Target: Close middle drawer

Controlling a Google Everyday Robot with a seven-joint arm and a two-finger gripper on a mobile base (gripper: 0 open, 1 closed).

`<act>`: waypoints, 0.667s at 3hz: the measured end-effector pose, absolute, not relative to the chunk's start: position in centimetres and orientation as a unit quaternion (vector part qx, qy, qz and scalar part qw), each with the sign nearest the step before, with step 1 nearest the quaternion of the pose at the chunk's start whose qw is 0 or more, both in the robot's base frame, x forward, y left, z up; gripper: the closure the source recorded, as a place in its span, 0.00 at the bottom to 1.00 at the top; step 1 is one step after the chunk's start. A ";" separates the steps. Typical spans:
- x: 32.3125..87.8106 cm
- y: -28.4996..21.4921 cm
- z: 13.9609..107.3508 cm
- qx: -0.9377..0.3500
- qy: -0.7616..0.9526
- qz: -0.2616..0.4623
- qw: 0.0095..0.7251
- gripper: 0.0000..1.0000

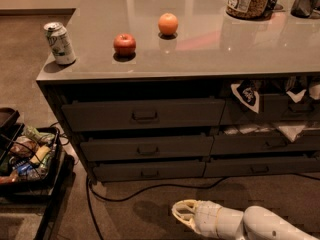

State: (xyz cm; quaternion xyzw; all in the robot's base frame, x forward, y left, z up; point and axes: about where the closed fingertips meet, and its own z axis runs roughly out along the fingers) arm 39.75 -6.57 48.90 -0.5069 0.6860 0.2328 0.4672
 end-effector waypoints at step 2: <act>39.7 -6.6 48.9 -0.507 0.686 0.233 0.467 0.00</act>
Offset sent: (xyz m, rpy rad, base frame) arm 0.0000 0.0000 0.0000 0.0000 0.0000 0.0000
